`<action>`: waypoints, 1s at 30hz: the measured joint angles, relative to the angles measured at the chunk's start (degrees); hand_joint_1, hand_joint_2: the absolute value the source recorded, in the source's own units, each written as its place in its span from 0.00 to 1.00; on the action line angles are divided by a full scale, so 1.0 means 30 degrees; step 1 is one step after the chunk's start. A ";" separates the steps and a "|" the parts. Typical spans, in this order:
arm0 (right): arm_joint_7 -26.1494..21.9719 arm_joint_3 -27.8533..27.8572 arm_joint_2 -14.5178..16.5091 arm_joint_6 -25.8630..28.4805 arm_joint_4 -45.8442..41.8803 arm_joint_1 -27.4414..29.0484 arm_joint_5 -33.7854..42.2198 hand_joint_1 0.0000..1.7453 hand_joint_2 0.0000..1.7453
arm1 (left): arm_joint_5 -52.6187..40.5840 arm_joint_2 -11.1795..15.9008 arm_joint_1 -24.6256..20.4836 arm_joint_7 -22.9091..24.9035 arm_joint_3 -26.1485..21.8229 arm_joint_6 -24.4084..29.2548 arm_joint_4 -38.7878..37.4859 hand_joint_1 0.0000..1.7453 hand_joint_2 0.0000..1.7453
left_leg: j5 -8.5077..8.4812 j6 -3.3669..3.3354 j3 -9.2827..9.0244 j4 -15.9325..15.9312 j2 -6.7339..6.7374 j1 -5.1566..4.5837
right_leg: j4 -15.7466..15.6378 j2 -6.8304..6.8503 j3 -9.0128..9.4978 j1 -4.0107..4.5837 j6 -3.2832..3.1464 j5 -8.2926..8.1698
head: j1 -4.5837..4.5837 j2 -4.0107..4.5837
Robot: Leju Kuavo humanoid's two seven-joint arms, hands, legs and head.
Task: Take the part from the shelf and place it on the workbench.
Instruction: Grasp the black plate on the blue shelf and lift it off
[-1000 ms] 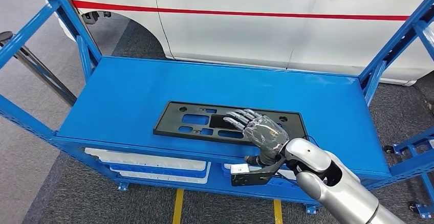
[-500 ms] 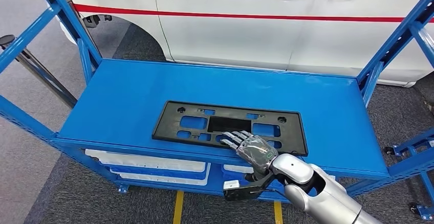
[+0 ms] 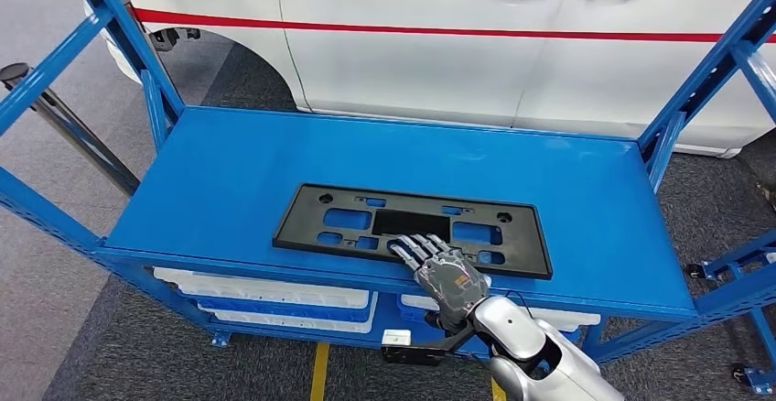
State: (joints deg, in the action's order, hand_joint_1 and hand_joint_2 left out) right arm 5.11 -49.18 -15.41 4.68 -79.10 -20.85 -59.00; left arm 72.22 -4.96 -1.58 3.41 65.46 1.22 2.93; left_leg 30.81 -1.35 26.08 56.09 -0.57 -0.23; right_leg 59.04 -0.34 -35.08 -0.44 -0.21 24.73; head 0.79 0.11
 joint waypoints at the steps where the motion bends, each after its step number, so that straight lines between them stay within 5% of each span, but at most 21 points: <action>1: -0.0095 0.0129 0.0128 -0.0067 -0.0204 0.0049 0.0215 0.00 1.00 | 0.0000 -0.0002 -0.0002 0.0011 0.0000 -0.0016 -0.0007 0.00 0.00 | 0.0000 0.0000 -0.0001 0.0000 0.0002 -0.0005 | 0.0000 0.0000 0.0000 0.0000 0.0000 0.0000 | 0.0000 0.0000; 16: -0.0809 0.1624 0.0668 -0.1481 -0.3456 -0.0118 0.2613 0.00 1.00 | 0.0066 -0.0002 -0.0061 0.0200 0.0117 -0.0093 -0.0031 0.00 0.00 | 0.0000 0.0000 -0.0001 0.0003 0.0011 -0.0033 | 0.0000 0.0001 0.0001 0.0001 0.0000 -0.0001 | 0.0000 0.0000; 30: -0.0286 0.1834 0.0868 -0.0929 -0.2587 -0.0381 0.0383 0.00 1.00 | 0.0067 0.0013 -0.0116 0.0075 0.0448 -0.0102 -0.0031 0.00 0.00 | 0.0000 0.0000 0.0000 0.0004 0.0010 -0.0034 | 0.0000 0.0003 0.0003 0.0000 0.0001 -0.0001 | 0.0000 0.0000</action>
State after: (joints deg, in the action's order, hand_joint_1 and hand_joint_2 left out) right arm 4.25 -43.68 -12.80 1.90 -86.86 -22.00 -57.85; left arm 72.42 -4.92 -1.93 3.63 66.81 0.92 2.84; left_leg 30.82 -1.35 26.08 56.10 -0.54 -0.33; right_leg 59.04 -0.33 -35.07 -0.44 -0.20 24.73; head 0.79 0.11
